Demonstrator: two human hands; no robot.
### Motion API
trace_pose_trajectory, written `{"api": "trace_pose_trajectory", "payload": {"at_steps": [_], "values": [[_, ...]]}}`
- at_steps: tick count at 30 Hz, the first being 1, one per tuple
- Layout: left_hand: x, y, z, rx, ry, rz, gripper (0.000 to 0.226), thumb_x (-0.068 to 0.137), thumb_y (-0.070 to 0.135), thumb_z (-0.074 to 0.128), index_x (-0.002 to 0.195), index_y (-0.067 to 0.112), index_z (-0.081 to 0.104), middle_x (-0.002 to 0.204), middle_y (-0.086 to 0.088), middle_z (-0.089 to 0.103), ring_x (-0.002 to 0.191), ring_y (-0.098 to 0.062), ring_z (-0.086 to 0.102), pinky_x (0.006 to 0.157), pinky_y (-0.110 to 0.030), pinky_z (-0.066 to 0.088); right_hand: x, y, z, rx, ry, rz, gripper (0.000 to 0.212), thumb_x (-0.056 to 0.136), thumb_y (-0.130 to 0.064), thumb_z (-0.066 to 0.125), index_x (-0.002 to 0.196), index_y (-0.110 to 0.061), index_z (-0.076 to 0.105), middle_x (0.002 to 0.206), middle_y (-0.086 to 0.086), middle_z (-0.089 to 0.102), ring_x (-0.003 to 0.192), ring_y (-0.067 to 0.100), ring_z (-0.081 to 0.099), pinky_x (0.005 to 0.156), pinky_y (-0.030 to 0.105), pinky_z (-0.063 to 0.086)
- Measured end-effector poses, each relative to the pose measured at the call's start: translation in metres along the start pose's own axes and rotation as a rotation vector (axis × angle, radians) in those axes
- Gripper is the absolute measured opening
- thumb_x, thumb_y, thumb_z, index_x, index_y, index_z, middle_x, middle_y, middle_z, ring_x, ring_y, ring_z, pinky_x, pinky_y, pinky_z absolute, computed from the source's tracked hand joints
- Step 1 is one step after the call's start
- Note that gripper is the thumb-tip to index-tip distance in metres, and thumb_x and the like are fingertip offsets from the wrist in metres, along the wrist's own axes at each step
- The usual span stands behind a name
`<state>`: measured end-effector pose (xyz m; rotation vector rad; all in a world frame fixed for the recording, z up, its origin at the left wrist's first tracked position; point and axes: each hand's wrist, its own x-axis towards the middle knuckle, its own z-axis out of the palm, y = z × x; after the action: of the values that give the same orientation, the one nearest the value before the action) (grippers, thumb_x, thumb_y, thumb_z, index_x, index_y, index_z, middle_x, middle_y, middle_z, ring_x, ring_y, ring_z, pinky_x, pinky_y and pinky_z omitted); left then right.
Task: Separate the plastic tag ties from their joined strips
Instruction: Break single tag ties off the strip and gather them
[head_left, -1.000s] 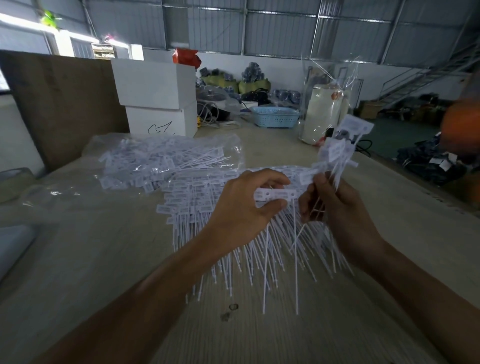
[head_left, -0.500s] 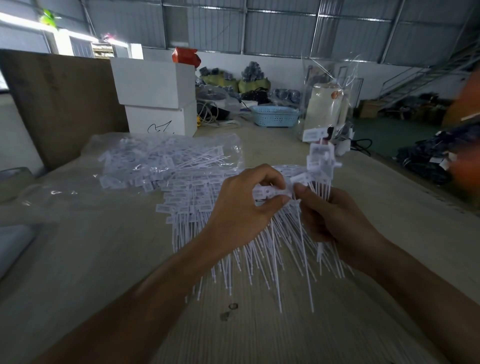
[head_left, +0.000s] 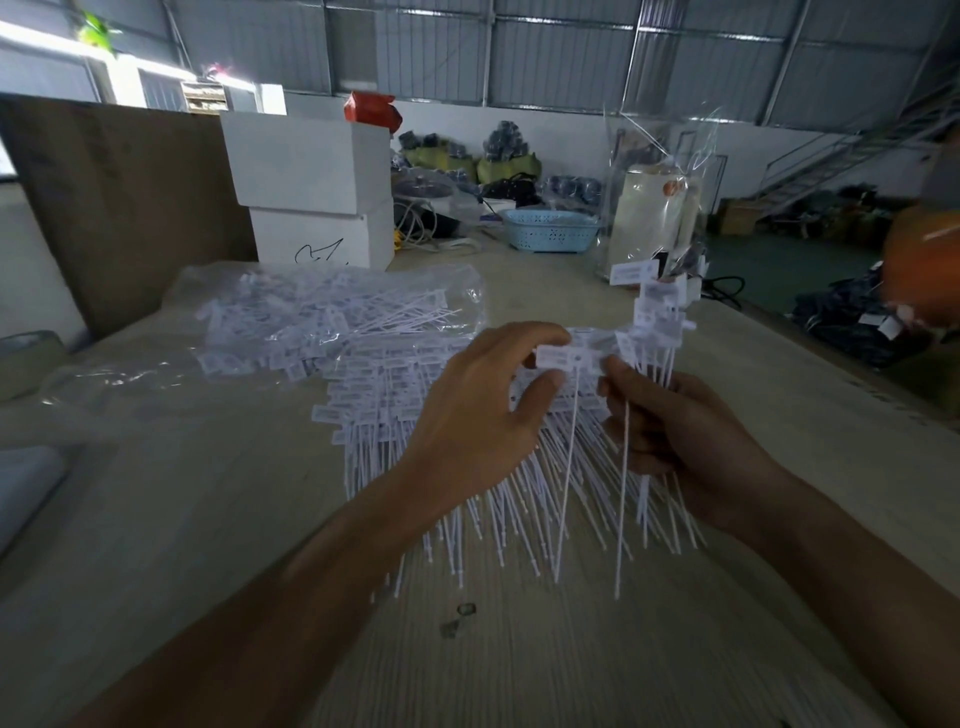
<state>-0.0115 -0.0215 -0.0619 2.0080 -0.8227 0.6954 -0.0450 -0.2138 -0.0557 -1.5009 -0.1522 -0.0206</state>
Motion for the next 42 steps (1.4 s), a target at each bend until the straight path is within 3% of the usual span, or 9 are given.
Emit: {"api": "trace_pose_trajectory", "payload": {"at_steps": [5,9,21,24,27,30,33,36,42], "values": [[-0.001,-0.003,0.001,0.136,0.038,0.03,0.02,0.098,0.026,0.058,0.115,0.02,0.068,0.109,0.007,0.07,0.094,-0.012,0.063,0.075,-0.042,0.055,0.0,0.003,0.002,-0.044,0.021,-0.006,0.033,0.095,-0.038,0.059,0.071,-0.016,0.06,0.059,-0.002,0.024,0.051,0.014,0.018,0.044,0.026,0.017],[-0.001,-0.002,0.001,0.088,0.028,-0.021,0.013,0.099,0.026,0.057,0.097,0.021,0.069,0.086,0.013,0.068,0.077,-0.01,0.063,0.068,-0.041,0.053,-0.002,0.005,0.003,-0.143,0.024,-0.056,0.036,0.094,-0.041,0.057,0.063,-0.023,0.06,0.06,0.005,0.026,0.051,0.018,0.02,0.045,0.027,0.022],[0.002,-0.001,0.002,-0.263,-0.001,-0.285,0.024,0.096,0.021,0.062,0.074,0.012,0.067,0.051,0.004,0.058,0.043,-0.009,0.05,0.053,-0.03,0.045,-0.002,0.008,0.004,-0.209,0.02,-0.129,0.033,0.098,-0.036,0.054,0.074,-0.013,0.056,0.053,-0.003,0.032,0.046,0.013,0.024,0.042,0.022,0.027],[0.0,-0.001,0.003,-0.453,0.005,-0.416,0.038,0.099,0.022,0.058,0.063,0.009,0.063,0.046,-0.001,0.052,0.04,-0.013,0.044,0.048,-0.026,0.039,-0.003,0.009,0.006,-0.292,0.015,-0.215,0.044,0.095,-0.036,0.056,0.08,0.006,0.052,0.051,-0.003,0.033,0.043,0.012,0.027,0.042,0.021,0.028],[-0.001,0.001,0.006,-0.544,-0.031,-0.452,0.044,0.1,0.027,0.056,0.063,0.007,0.064,0.046,-0.009,0.049,0.039,-0.018,0.041,0.047,-0.023,0.037,-0.003,0.012,0.01,-0.37,0.009,-0.288,0.048,0.092,-0.037,0.057,0.08,0.008,0.047,0.051,-0.004,0.036,0.041,0.009,0.031,0.042,0.02,0.031],[0.0,0.001,0.005,-0.554,-0.06,-0.423,0.043,0.1,0.03,0.056,0.059,0.025,0.066,0.043,-0.007,0.05,0.037,-0.016,0.039,0.046,-0.022,0.037,-0.003,0.01,0.012,-0.312,0.03,-0.252,0.049,0.089,-0.044,0.058,0.078,0.003,0.049,0.051,-0.004,0.035,0.042,0.009,0.029,0.042,0.021,0.03],[0.001,-0.004,0.004,-0.647,-0.018,-0.485,0.02,0.099,0.027,0.059,0.084,0.022,0.072,0.049,-0.007,0.057,0.039,-0.015,0.042,0.043,-0.022,0.037,-0.003,0.008,0.012,-0.163,0.036,-0.168,0.037,0.093,-0.042,0.055,0.068,-0.016,0.045,0.055,-0.002,0.03,0.047,0.012,0.022,0.043,0.023,0.024],[0.003,-0.008,0.001,-0.744,0.048,-0.515,0.015,0.098,0.018,0.06,0.097,0.01,0.073,0.061,-0.009,0.064,0.047,-0.018,0.051,0.045,-0.024,0.042,-0.001,0.005,0.011,-0.024,-0.022,-0.08,0.037,0.098,-0.041,0.049,0.069,-0.019,0.042,0.059,-0.001,0.029,0.05,0.014,0.02,0.044,0.025,0.022],[0.002,-0.007,0.0,-0.575,0.01,-0.378,0.015,0.094,0.005,0.063,0.099,0.011,0.076,0.082,-0.003,0.075,0.073,-0.017,0.07,0.061,-0.023,0.055,-0.001,0.003,0.014,0.13,0.019,0.019,0.034,0.102,-0.04,0.046,0.096,-0.007,0.053,0.077,0.013,0.061,0.059,0.021,0.057,0.051,0.031,0.05]]}}
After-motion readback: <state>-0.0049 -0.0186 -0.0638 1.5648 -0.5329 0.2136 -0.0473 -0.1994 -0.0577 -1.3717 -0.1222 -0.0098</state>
